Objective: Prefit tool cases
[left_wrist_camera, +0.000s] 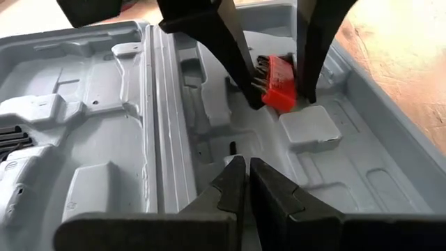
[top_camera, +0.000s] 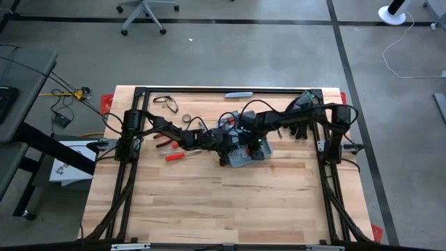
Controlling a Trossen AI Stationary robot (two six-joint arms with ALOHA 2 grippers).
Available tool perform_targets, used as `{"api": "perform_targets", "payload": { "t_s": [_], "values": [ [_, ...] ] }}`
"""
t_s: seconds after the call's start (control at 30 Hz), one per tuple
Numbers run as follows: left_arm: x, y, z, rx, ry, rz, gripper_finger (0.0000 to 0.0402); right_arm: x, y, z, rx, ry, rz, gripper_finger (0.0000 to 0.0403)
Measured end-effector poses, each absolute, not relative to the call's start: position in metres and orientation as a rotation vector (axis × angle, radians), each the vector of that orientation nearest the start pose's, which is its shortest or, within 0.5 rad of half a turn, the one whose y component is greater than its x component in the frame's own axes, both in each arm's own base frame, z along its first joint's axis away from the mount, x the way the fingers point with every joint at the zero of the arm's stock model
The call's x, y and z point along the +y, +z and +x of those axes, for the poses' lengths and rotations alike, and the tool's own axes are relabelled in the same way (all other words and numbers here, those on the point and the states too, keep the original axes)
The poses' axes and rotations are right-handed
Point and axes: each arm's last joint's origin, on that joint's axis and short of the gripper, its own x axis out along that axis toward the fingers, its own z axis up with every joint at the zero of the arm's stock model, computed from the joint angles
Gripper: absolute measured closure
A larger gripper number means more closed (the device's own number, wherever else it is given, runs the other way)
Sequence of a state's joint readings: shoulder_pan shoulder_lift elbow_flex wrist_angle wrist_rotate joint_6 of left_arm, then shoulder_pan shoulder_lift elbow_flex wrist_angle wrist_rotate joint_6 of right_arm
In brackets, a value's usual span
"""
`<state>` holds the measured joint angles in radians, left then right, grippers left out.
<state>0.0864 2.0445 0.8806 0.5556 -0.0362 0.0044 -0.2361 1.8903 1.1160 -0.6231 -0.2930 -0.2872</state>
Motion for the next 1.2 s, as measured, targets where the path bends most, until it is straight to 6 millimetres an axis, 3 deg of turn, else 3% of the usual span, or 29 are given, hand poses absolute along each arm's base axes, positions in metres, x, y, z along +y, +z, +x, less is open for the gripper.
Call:
{"api": "perform_targets", "payload": {
  "t_s": [0.07, 0.2, 0.5, 0.83, 0.97, 1.07, 1.2],
  "values": [
    [0.033, 0.082, 0.37, 0.609, 0.118, -0.011, 0.0384, -0.068, 0.132, 0.329, 1.337, 0.223, 0.11, 0.0295],
    [0.033, 0.082, 0.37, 0.609, 0.118, -0.012, 0.0384, -0.065, 0.131, 0.328, 1.358, 0.204, 0.108, 0.0377],
    [0.033, 0.08, 0.369, 0.639, 0.118, -0.013, 0.0384, -0.059, 0.143, 0.326, 1.341, 0.154, 0.143, 0.0379],
    [0.028, 0.078, 0.367, 0.683, 0.114, -0.024, 0.0384, -0.061, 0.198, 0.301, 1.305, -0.018, 0.061, 0.038],
    [0.025, 0.078, 0.366, 0.692, 0.108, -0.023, 0.0384, -0.063, 0.207, 0.288, 1.373, -0.127, 0.026, 0.038],
    [0.023, 0.077, 0.366, 0.706, 0.101, -0.021, 0.0384, -0.064, 0.198, 0.273, 1.389, -0.174, 0.031, 0.038],
    [0.018, 0.077, 0.366, 0.713, 0.09, -0.017, 0.0384, -0.07, 0.168, 0.242, 1.394, -0.25, 0.12, 0.038]
  ]
}}
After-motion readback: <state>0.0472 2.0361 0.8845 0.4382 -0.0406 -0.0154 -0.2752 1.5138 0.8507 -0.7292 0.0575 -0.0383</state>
